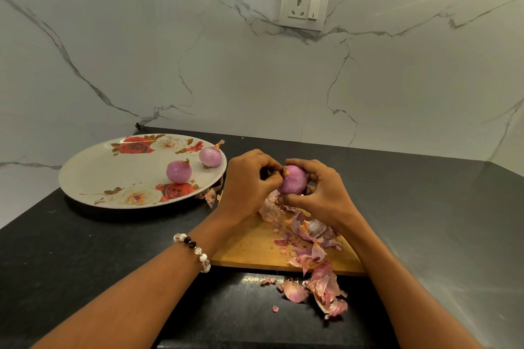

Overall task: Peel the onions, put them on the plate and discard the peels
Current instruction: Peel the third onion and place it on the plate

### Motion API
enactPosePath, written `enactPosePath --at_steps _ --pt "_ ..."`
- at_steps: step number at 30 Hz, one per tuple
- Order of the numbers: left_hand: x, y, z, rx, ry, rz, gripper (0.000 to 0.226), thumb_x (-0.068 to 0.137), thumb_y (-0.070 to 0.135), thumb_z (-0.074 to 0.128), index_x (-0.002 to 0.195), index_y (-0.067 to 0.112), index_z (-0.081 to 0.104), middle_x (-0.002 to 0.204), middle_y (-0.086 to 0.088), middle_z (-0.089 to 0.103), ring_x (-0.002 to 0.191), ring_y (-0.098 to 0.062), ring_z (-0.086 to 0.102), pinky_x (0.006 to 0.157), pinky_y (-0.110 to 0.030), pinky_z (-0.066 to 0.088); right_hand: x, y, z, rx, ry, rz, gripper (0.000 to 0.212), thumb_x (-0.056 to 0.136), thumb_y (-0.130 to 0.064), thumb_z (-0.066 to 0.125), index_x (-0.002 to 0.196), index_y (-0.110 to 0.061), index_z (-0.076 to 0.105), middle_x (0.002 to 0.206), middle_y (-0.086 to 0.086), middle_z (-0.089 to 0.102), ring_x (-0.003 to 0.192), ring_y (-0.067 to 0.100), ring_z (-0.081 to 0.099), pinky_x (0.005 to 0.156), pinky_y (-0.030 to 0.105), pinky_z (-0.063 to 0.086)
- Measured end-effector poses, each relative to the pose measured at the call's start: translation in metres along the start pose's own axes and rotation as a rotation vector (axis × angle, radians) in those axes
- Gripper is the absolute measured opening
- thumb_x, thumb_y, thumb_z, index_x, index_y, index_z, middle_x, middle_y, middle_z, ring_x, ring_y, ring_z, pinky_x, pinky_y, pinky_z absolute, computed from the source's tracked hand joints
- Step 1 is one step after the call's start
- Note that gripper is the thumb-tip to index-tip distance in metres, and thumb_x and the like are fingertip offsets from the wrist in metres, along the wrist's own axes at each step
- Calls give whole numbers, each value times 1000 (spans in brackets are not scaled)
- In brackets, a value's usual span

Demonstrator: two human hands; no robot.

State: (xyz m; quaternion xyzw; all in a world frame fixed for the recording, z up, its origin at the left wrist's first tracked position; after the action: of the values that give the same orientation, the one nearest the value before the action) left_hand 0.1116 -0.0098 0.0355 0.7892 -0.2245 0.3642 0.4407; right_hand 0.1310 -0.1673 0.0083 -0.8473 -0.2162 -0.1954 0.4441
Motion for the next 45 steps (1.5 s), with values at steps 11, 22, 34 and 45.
enactPosePath --at_steps 11,22,34,45 --pt "3 9 -3 -32 -69 138 14 80 12 73 94 7 75 86 -3 70 73 -7 61 66 -14 53 1 -1 -4 39 -15 21 69 66 -15 92 127 -15 62 118 1 64 108 19 64 90 37 59" --pt "-2 16 10 151 -89 283 9 78 4 75 86 4 72 85 -7 69 76 -5 55 68 -11 48 -2 0 -2 -39 -43 -6 71 67 -20 91 131 -10 62 117 3 66 107 19 64 90 36 59" --pt "6 5 7 -10 -83 108 4 84 8 67 88 9 67 86 3 60 75 0 54 68 -6 45 -1 0 -4 77 -41 30 70 68 -13 90 131 -13 60 121 2 65 110 21 64 90 38 59" --pt "6 12 -1 -1 -173 256 15 80 12 72 93 7 76 86 -4 70 75 -3 58 70 -5 47 -2 -1 -2 29 -118 23 74 68 -5 88 134 -16 58 122 0 64 111 18 63 90 33 59"
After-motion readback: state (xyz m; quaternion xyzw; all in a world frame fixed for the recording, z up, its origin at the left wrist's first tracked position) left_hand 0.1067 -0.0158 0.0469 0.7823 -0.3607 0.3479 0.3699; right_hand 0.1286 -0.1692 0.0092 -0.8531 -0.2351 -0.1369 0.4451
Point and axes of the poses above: each hand's wrist, its own x-axis towards the middle knuckle, its own z-axis out of the palm, y = z × x, the point moved 7 cm from there along x, towards the middle knuckle
